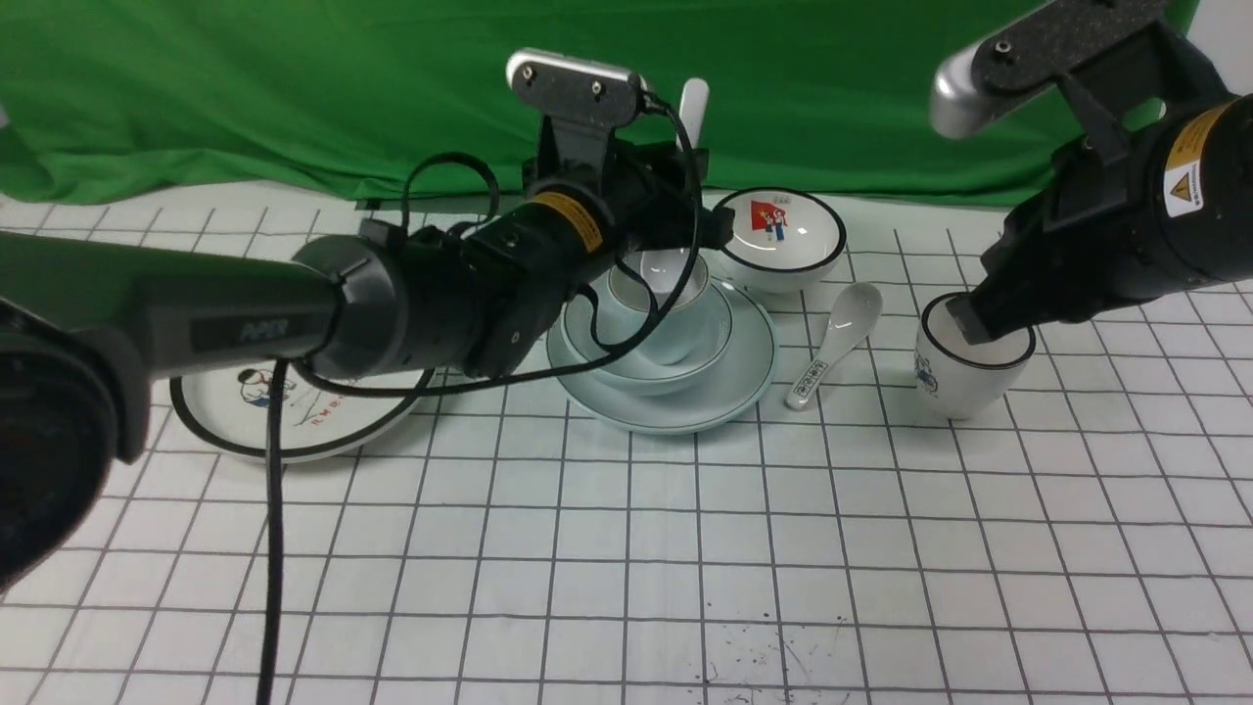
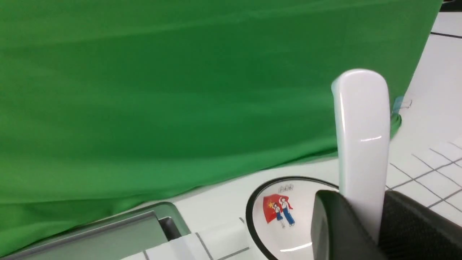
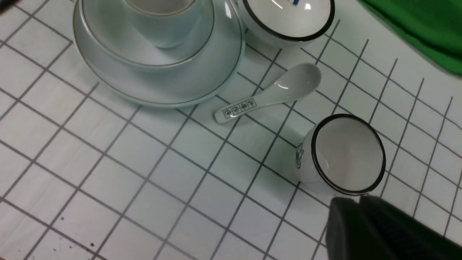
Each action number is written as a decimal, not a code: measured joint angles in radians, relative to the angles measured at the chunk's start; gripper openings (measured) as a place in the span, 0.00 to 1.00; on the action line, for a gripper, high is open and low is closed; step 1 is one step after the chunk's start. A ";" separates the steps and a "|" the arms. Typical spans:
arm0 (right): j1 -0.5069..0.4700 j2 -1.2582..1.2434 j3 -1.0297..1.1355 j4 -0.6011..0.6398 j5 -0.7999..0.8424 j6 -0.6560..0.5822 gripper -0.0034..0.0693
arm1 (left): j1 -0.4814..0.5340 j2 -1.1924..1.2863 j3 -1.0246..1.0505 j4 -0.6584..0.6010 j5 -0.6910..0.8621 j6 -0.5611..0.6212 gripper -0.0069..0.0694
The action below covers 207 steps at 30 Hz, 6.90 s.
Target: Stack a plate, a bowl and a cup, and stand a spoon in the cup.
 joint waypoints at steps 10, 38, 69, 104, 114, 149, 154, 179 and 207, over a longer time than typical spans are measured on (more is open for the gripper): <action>0.000 -0.007 0.001 0.000 0.027 -0.018 0.16 | 0.000 0.017 0.000 0.076 0.058 0.000 0.28; 0.000 -1.001 0.760 0.099 -0.368 0.010 0.06 | 0.000 -1.019 0.253 0.097 0.787 0.079 0.04; 0.000 -1.014 1.239 0.101 -0.675 0.028 0.14 | 0.002 -1.654 1.057 0.037 0.665 0.075 0.05; 0.000 -1.014 1.239 0.101 -0.668 0.030 0.26 | 0.333 -2.092 1.368 -0.101 0.815 0.218 0.05; -0.002 -1.040 1.239 0.101 -0.667 0.030 0.30 | 0.333 -2.092 1.368 -0.101 0.815 0.220 0.05; -0.459 -1.358 1.239 0.184 -0.529 -0.040 0.06 | 0.335 -2.093 1.368 -0.092 0.815 0.222 0.05; -0.457 -1.358 1.239 0.184 -0.528 0.007 0.06 | 0.335 -2.093 1.368 -0.092 0.815 0.225 0.05; -0.457 -1.358 1.239 0.184 -0.519 0.028 0.15 | 0.335 -2.093 1.368 -0.092 0.815 0.225 0.05; -0.457 -1.358 1.239 0.183 -0.520 0.030 0.24 | 0.335 -2.093 1.368 -0.092 0.815 0.225 0.05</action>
